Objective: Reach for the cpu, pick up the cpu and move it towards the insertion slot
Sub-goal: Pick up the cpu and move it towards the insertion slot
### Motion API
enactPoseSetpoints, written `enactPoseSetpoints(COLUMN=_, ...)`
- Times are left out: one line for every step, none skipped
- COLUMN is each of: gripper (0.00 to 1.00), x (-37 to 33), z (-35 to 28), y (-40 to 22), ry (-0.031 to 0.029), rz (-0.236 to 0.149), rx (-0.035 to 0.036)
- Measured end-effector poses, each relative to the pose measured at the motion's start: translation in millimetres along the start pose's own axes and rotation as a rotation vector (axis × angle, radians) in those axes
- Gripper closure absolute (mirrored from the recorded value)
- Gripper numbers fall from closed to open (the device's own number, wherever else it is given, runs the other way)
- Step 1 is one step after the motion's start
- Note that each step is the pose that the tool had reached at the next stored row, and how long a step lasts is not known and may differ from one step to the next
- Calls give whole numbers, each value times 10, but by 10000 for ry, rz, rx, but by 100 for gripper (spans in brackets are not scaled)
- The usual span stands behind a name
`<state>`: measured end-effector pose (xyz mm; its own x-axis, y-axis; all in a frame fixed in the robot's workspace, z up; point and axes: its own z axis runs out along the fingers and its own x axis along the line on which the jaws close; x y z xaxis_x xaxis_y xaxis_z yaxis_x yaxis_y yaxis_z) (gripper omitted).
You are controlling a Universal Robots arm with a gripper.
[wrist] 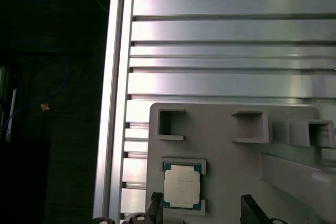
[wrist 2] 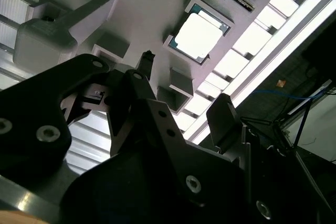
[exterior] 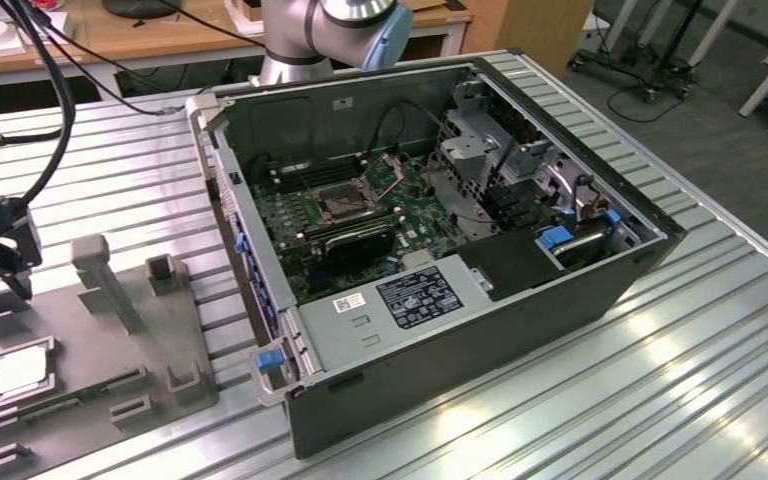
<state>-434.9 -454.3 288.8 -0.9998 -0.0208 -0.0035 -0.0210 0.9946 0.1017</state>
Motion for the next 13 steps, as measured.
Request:
enactPoseSetpoints(gripper=32, x=0, z=0, y=0, ry=0, rz=0, rx=0)
enactPoseSetpoints(gripper=32, x=0, z=0, y=0, ry=0, rz=0, rx=0)
enactPoseSetpoints(gripper=32, x=0, z=1, y=0, ry=-1, rz=0, rx=-1)
enactPoseSetpoints(gripper=32, x=0, z=1, y=0, ry=-1, rz=0, rx=0)
enactPoseSetpoints(gripper=32, x=0, z=1, y=0, ry=-1, rz=0, rx=0)
enactPoseSetpoints(gripper=32, x=0, z=1, y=0, ry=-1, rz=0, rx=0)
enactPoseSetpoints(gripper=32, x=0, z=1, y=0, ry=-1, rz=0, rx=0)
enactPoseSetpoints(gripper=32, x=1, z=2, y=-1, ry=-2, rz=-1, rx=-1)
enactPoseSetpoints(gripper=32, x=3, z=3, y=-1, ry=-2, rz=-2, rx=-1)
enactPoseSetpoints(gripper=32, x=9, z=4, y=-1, ry=-2, rz=-1, rx=-1)
enactPoseSetpoints(gripper=32, x=19, z=4, y=0, ry=-1, rz=0, rx=-1)
enactPoseSetpoints(gripper=32, x=28, z=6, y=0, ry=-1, rz=0, rx=0)
enactPoseSetpoints(gripper=32, x=38, z=9, y=0, ry=-1, rz=0, rx=-1)
